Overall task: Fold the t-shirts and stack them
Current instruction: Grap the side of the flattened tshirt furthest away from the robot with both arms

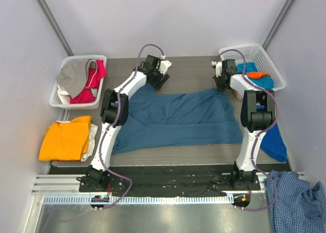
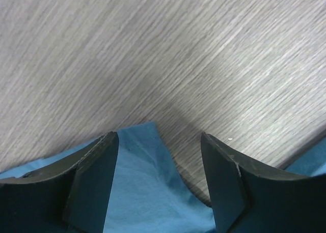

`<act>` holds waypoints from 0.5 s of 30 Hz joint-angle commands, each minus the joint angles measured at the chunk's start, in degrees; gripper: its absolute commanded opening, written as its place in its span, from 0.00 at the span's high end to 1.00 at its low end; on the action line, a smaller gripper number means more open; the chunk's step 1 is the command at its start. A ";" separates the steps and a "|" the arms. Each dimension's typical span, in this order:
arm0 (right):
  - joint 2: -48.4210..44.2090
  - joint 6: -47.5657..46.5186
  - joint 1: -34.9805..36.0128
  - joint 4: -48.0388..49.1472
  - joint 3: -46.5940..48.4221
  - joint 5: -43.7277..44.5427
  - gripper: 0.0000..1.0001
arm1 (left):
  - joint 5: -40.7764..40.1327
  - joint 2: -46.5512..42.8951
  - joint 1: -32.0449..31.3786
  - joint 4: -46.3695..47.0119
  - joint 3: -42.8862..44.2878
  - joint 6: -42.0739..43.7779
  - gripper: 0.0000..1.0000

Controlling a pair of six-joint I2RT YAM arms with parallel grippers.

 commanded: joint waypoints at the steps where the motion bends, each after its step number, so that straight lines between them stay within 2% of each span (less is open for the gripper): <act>1: -2.99 -0.32 -0.09 1.59 -0.20 0.08 0.99 | 0.53 0.57 0.04 -1.84 2.26 -0.29 0.30; 4: -3.34 -0.24 -0.18 1.68 -0.56 -0.09 0.99 | -1.75 1.62 0.13 -2.46 3.75 -1.16 0.32; 9: -3.95 -0.15 -0.09 1.77 -1.17 -0.27 0.99 | -3.43 4.00 0.22 -6.85 9.11 -3.71 0.43; 13: -4.31 -0.15 -0.09 1.86 -1.70 -0.27 0.99 | -3.87 4.62 0.30 -7.73 10.17 -4.15 0.64; 15: -4.57 -0.06 -0.18 2.03 -1.96 -2.11 0.99 | -5.00 4.62 0.22 -7.65 10.26 -4.50 0.68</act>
